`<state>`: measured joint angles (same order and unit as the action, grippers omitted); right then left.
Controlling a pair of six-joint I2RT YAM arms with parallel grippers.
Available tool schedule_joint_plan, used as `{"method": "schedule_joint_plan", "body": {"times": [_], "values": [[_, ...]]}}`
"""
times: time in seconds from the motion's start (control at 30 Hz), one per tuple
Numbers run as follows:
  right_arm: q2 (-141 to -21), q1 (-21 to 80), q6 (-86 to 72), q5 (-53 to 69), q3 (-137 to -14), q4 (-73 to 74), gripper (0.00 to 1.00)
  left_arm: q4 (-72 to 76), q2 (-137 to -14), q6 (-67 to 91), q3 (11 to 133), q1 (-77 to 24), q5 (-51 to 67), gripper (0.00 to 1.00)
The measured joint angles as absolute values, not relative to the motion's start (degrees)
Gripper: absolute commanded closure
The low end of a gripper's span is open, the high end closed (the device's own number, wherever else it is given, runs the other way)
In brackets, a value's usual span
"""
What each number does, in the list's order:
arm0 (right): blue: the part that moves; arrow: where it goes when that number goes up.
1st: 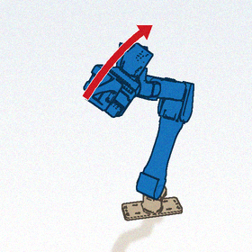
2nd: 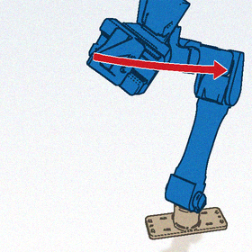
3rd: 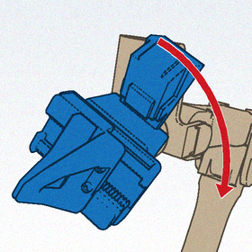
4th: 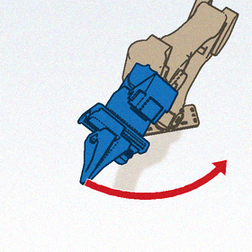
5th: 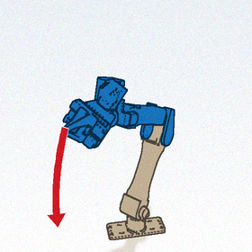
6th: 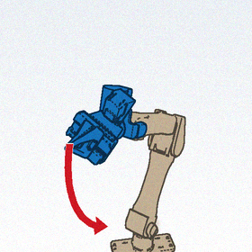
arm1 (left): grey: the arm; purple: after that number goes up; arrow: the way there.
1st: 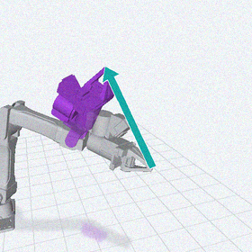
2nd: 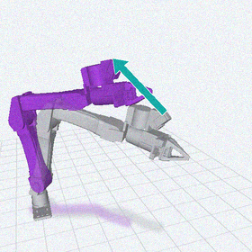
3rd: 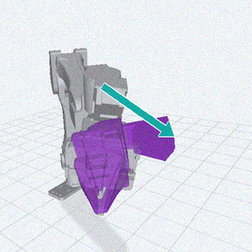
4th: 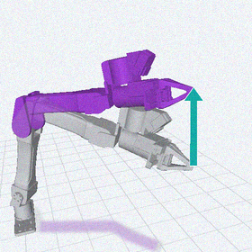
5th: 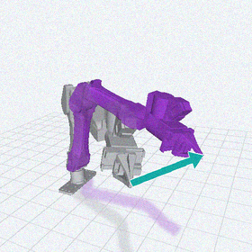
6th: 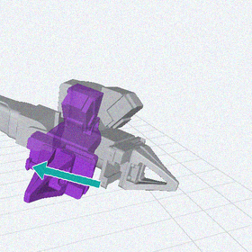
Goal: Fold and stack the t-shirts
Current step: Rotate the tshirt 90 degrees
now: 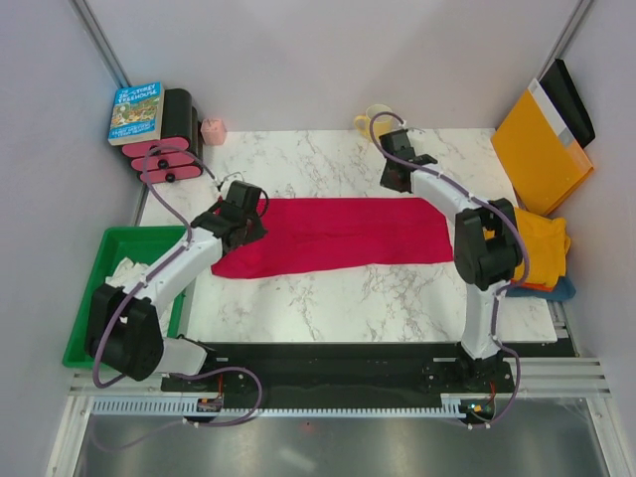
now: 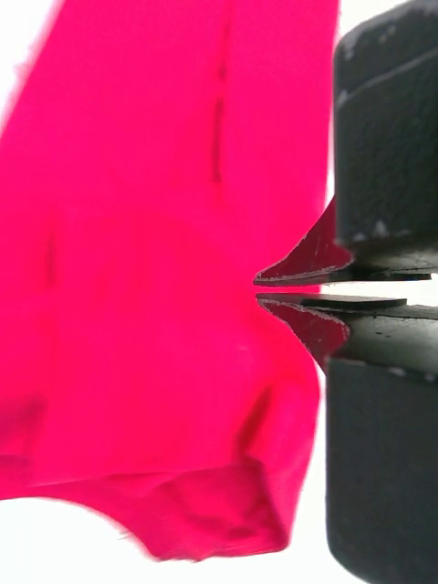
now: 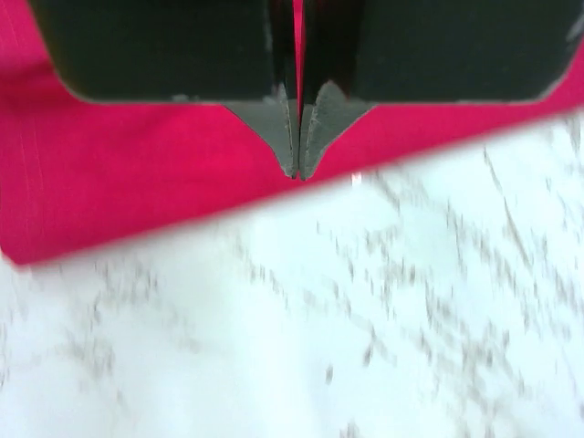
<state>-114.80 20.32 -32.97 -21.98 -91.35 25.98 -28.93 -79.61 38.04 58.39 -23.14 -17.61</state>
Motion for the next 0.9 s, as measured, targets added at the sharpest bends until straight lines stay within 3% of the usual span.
{"method": "schedule_joint_plan", "body": {"times": [0.23,0.37,0.53,0.9], "values": [[-130.78,15.94,-33.17,-21.28,-110.19,26.7,0.99,-30.24,-80.29,39.48,49.65,-23.94,-13.39,0.9],[-136.33,15.64,-33.08,-21.15,-114.56,28.14,0.98,-31.7,-83.2,40.34,48.99,-23.99,-12.78,0.9],[-137.21,15.64,-33.56,-20.8,-112.9,30.15,0.96,-35.75,-88.33,42.0,50.76,-23.99,-12.36,0.9],[-127.61,15.7,-35.81,-19.25,-96.47,25.36,0.96,-43.83,-98.87,44.73,59.72,-23.62,-12.05,0.9]]}}
